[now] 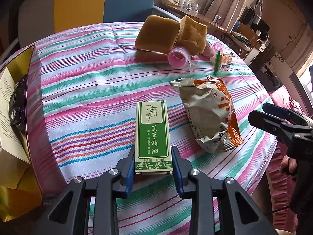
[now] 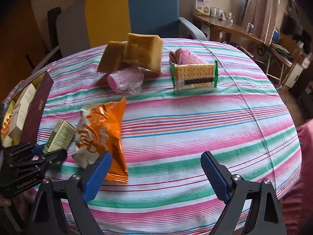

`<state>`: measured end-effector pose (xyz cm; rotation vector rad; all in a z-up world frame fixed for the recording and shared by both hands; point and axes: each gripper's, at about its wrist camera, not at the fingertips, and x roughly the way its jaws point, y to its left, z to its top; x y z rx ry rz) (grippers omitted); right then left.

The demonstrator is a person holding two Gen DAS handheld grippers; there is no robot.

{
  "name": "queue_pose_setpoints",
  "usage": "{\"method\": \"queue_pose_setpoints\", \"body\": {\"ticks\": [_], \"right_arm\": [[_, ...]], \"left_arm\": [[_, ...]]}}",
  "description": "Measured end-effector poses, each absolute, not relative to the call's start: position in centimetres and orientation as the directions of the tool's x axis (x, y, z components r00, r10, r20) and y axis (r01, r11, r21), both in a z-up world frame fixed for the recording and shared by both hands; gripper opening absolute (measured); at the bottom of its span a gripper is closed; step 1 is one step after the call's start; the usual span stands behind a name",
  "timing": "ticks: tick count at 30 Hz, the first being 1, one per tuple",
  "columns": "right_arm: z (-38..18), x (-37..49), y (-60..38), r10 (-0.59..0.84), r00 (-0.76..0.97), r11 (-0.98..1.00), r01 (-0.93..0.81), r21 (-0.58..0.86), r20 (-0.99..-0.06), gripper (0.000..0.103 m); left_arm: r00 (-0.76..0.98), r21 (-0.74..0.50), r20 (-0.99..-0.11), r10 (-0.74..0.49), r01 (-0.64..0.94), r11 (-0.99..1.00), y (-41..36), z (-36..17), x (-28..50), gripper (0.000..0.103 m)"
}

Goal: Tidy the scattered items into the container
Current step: 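Carry the green box and orange bag over the gold tin with both grippers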

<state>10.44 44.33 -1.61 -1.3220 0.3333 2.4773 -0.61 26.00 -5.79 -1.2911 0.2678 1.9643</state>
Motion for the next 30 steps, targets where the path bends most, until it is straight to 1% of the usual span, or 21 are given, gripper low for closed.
{"method": "queue_pose_setpoints", "body": {"ticks": [2,8,13,17,19,21,22,24,30], "right_arm": [[-1.1,9.7,43.9,0.123,-0.532,-0.936,-0.344,0.081,-0.837,0.092],[-1.7,6.3,42.2,0.024,-0.496,-0.965,-0.238,0.11,-0.868,0.084],[-3.0,3.9,41.9,-0.071,-0.453,-0.964,-0.199,0.178,-0.889,0.08],[-3.6,2.6,42.1,-0.128,-0.438,-0.954,-0.19,0.231,-0.89,0.079],[-4.4,1.9,41.9,-0.131,-0.412,-0.958,-0.182,0.222,-0.902,0.076],[-5.2,1.3,41.7,-0.123,-0.394,-0.962,-0.179,0.208,-0.911,0.066],[-5.4,1.2,41.7,-0.118,-0.398,-0.962,-0.182,0.204,-0.91,0.066],[-5.5,1.1,41.4,-0.104,-0.412,-0.966,-0.173,0.19,-0.905,0.064],[-5.3,2.1,41.1,-0.076,-0.429,-0.973,-0.167,0.161,-0.9,0.062]], "left_arm": [[-0.2,-0.229,-0.854,0.481,-0.686,-0.691,26.0,-5.9,-0.7,0.033],[-0.193,-0.239,-0.85,0.49,-0.688,-0.686,26.0,-6.0,-1.0,0.034],[-0.195,-0.24,-0.846,0.496,-0.692,-0.681,26.1,-6.1,-1.1,0.034],[-0.195,-0.243,-0.844,0.5,-0.692,-0.68,26.3,-6.1,-1.3,0.034],[-0.198,-0.241,-0.843,0.501,-0.694,-0.679,26.4,-6.1,-1.5,0.034],[-0.204,-0.233,-0.842,0.499,-0.697,-0.678,26.5,-6.2,-1.6,0.033],[-0.207,-0.23,-0.842,0.499,-0.699,-0.677,26.5,-6.1,-1.6,0.031],[-0.213,-0.225,-0.84,0.499,-0.701,-0.677,26.4,-6.1,-1.5,0.031],[-0.243,-0.233,-0.816,0.524,-0.691,-0.684,25.4,-4.9,-1.1,0.031]]}}
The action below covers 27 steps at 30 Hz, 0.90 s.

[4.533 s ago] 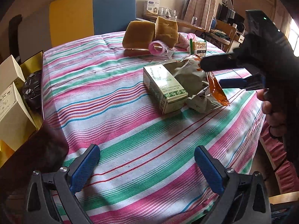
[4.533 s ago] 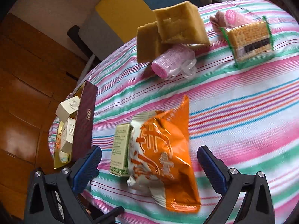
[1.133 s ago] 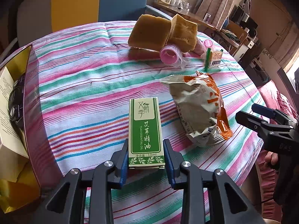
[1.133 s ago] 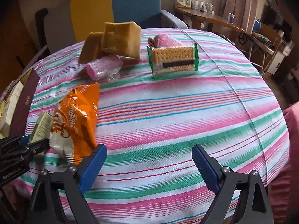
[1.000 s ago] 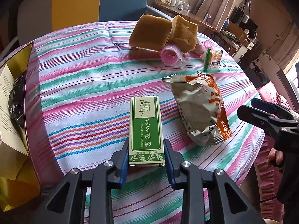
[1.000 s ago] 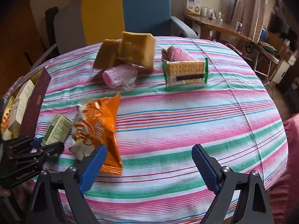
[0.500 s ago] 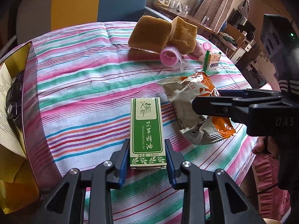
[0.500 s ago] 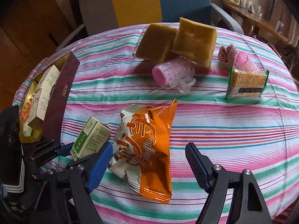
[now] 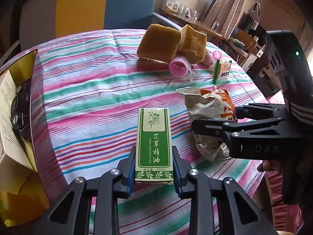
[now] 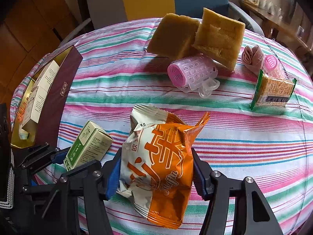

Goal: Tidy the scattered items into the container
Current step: 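Carry the green box and orange bag over the gold tin with both grippers, then open both grippers over the tin and withdraw them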

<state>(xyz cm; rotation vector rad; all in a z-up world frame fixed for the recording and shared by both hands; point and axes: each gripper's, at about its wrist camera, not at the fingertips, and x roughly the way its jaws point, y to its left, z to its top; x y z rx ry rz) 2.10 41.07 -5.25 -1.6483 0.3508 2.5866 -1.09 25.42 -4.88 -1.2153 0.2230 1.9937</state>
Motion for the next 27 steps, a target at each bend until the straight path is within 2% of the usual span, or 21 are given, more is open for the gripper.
{"method": "queue_pose_setpoints", "body": {"ticks": [13,27], "right_arm": [[-1.4,3.0,38.5,-0.086,-0.512,-0.978,-0.118,0.17,-0.855,0.062],[0.7,-1.2,25.0,-0.24,-0.524,-0.97,0.153,0.187,-0.817,0.062]], "left_arm": [[-0.367,-0.287,-0.74,0.564,-0.586,-0.758,18.6,-0.1,-1.2,0.031],[-0.55,-0.312,-0.713,0.435,-0.307,-0.899,5.0,0.8,-4.4,0.031]]}}
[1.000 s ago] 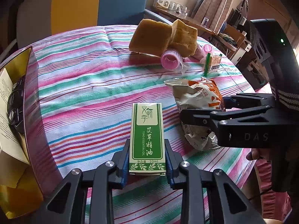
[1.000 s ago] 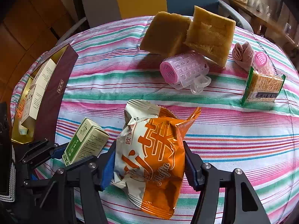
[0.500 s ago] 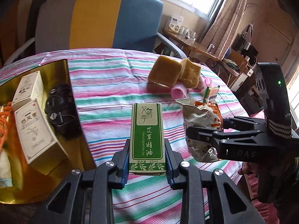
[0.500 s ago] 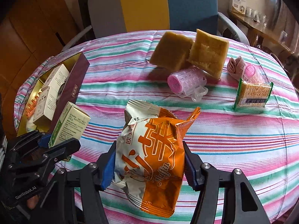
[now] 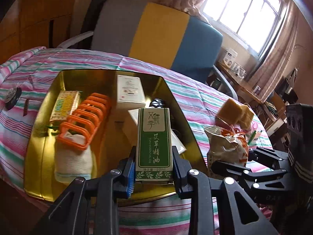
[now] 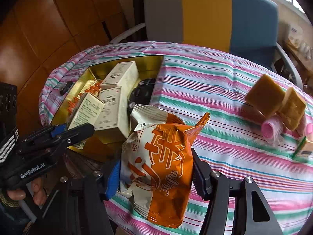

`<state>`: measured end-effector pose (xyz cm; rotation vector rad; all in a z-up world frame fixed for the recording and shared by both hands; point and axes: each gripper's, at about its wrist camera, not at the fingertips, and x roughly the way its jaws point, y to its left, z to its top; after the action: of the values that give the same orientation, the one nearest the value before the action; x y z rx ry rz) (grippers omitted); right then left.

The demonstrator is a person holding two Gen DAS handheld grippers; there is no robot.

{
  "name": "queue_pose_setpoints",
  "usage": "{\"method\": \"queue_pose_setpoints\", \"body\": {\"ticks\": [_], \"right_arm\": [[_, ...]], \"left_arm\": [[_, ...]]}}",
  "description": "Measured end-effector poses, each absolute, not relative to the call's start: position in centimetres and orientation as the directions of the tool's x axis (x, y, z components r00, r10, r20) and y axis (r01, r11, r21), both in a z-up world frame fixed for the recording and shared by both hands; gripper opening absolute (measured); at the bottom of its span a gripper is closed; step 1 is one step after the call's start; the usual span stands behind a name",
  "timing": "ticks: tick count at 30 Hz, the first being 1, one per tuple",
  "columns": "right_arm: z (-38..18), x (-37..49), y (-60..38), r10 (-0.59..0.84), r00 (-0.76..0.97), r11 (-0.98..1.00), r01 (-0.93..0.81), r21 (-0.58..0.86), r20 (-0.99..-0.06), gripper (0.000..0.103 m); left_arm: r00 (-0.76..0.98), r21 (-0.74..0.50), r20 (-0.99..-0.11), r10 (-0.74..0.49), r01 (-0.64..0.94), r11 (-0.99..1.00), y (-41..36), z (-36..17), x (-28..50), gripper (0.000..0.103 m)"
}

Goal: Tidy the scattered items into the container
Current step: 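Open both grippers over the tin and withdraw them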

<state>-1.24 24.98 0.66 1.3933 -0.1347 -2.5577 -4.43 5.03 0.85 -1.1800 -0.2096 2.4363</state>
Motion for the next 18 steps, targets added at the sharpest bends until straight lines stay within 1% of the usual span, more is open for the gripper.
{"method": "queue_pose_setpoints", "body": {"ticks": [5,11,18], "right_arm": [[0.9,-1.9,20.7,-0.282,-0.5,-0.954,0.239,0.183,-0.819,0.062],[1.2,-3.2,15.8,-0.307,-0.491,-0.932,0.327,0.154,-0.816,0.062],[1.5,-5.7,11.9,-0.316,-0.497,-0.92,0.369,0.132,-0.808,0.063]], "left_arm": [[-0.594,-0.304,-0.703,0.391,-0.247,-0.92,1.8,1.1,-5.9,0.031],[-0.627,-0.251,-0.702,0.336,-0.224,-0.942,-0.7,1.9,-8.9,0.031],[-0.609,-0.193,-0.742,0.28,-0.206,-0.959,-1.9,1.3,-13.4,0.031]]}}
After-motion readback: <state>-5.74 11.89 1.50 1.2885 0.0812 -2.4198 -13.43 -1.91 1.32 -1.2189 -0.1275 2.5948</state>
